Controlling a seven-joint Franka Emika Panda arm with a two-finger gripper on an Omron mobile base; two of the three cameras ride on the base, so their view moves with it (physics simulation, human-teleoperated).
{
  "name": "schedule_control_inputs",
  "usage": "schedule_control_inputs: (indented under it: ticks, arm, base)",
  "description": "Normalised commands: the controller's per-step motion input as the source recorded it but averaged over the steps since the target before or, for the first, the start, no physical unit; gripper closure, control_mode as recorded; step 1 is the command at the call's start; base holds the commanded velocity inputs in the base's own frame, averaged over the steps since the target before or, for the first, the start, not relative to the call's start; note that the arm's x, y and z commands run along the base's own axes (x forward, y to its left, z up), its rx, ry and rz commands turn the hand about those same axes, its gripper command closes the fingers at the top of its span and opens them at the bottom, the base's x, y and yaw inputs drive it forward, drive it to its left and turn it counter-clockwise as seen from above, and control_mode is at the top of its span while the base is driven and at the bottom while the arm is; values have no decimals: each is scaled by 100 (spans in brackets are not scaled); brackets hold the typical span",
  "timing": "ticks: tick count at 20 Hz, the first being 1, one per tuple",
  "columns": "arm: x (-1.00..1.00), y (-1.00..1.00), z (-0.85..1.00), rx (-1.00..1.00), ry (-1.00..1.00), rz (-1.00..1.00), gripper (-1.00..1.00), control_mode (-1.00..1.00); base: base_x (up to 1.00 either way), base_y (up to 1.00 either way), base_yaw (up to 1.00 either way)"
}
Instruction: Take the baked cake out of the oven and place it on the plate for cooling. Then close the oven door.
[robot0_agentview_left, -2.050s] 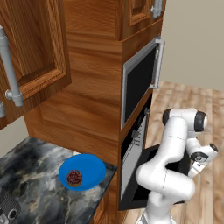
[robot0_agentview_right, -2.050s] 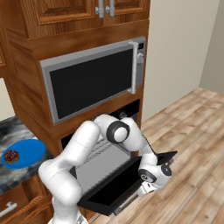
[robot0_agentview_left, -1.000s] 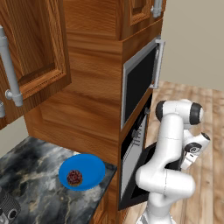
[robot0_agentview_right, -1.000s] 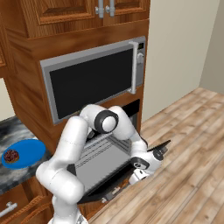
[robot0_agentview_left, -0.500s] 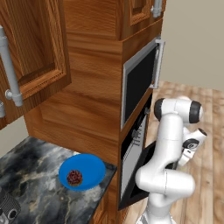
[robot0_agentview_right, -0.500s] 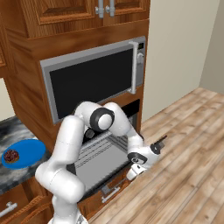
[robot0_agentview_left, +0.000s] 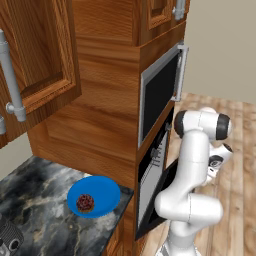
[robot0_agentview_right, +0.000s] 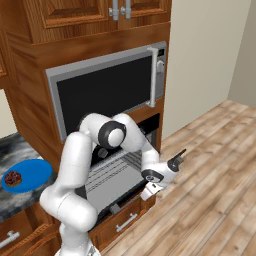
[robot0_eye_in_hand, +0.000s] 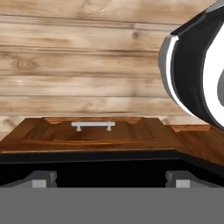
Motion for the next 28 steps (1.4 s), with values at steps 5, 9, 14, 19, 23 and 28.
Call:
schedule_control_inputs:
  ticks: [5, 9, 14, 19, 23, 28]
  arm:
    - [31, 88, -12, 0, -4, 7, -100, -100]
    - [34, 89, -14, 0, -3, 6, -100, -100]
    - [35, 89, -17, 0, -3, 5, -100, -100]
    - [39, 90, -21, 0, -7, 3, -100, -100]
    - [45, 89, -15, 0, -4, 0, -100, -100]
    - [51, 84, -7, 0, -3, 0, -100, -100]
  base:
    - [0, 0, 0]
    - [0, 0, 0]
    - [0, 0, 0]
    - [0, 0, 0]
    - [0, 0, 0]
    - [0, 0, 0]
